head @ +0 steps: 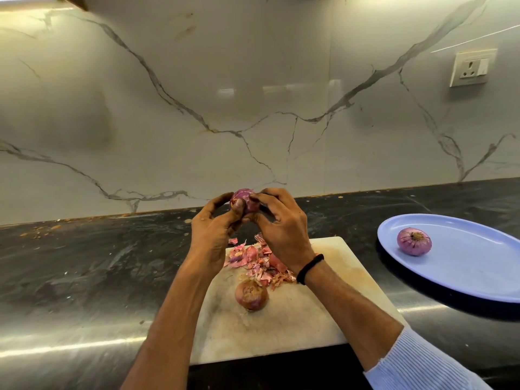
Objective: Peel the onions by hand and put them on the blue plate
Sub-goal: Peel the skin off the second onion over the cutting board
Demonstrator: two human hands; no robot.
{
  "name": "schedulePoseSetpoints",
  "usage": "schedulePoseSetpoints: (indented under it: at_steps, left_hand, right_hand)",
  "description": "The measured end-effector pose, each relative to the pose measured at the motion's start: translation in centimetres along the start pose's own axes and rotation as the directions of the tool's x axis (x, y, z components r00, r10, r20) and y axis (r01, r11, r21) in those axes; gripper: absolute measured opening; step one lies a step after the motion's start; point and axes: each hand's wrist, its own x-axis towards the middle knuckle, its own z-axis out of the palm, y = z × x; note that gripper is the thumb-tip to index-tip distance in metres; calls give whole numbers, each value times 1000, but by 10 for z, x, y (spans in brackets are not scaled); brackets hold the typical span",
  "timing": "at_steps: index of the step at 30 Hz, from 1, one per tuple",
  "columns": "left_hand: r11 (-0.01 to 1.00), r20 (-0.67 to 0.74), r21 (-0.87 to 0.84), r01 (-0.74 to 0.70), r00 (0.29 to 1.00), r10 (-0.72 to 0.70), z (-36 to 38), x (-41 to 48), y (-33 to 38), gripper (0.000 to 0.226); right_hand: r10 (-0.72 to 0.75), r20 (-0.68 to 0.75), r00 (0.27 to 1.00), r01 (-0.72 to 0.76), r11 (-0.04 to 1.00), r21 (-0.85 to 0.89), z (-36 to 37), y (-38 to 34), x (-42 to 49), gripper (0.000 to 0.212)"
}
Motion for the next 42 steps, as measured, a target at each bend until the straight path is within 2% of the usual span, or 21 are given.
schedulePoseSetpoints:
  at_steps: [3, 5, 7, 10, 11, 16, 19, 22, 26, 28, 30, 34, 38, 42]
  left_hand:
    - [999, -21, 31, -15, 1000, 16, -2, 2, -1, 55]
    - [999, -23, 46, -28, 999, 29, -3, 3, 0, 52]
    - [999, -23, 42, -28, 999, 29, -3, 3, 0, 55]
    - [998, -26, 54, -33, 999, 35, -2, 2, 1, 59]
    - [998, -28, 59, -36, 999, 37, -2, 2, 1, 60]
    - [996, -35, 78, -38, 999, 40, -2, 1, 0, 59]
    - [999, -40, 42, -24, 999, 25, -1, 1, 2, 57]
    - [999, -11, -40, 12, 1000, -12, -1, 0, 2, 53]
    - [993, -4, -98, 62, 998, -63, 0, 0, 4, 47]
    - [992, -15, -100, 81, 996, -83, 0, -2, 6, 50]
    - [991, -16, -87, 100, 995, -102, 0, -3, 7, 52]
    - [987, -35, -55, 150, 988, -152, 0, -5, 8, 30]
    - [988, -3, -17, 153, 988, -153, 0, -6, 9, 37]
    - [993, 13, 27, 119, 993, -119, 2, -5, 9, 41]
  right_hand:
    - [-34, -2, 999, 34, 999, -21, 0, 2, 0, 17]
    - [-35, 10, 999, 35, 999, -24, -1, 2, 0, 15]
    - [-18, 13, 1000, 18, 1000, -10, -1, 1, 1, 21]
    - [0, 48, 999, -1, 1000, 20, -2, -1, 2, 47]
    - [-12, 62, 998, 12, 1000, 13, -3, -1, 3, 48]
    - [-68, 40, 997, 69, 997, -37, -3, 0, 1, 23]
    - [-95, 63, 993, 97, 995, -28, -1, -1, -1, 18]
    - [-47, 75, 996, 50, 998, -38, 1, -1, -1, 17]
    - [64, -24, 998, -64, 998, -15, -3, 2, 3, 10]
    - [112, -59, 992, -112, 994, -1, -5, 6, 6, 15]
    - [134, -20, 991, -134, 991, 17, -6, 6, 7, 31]
    - [15, 109, 994, -16, 1000, 9, -2, 7, 7, 65]
    - [-74, 209, 975, 71, 997, 20, -1, 7, 4, 62]
    - [-91, 217, 972, 85, 996, 37, -2, 9, 4, 48]
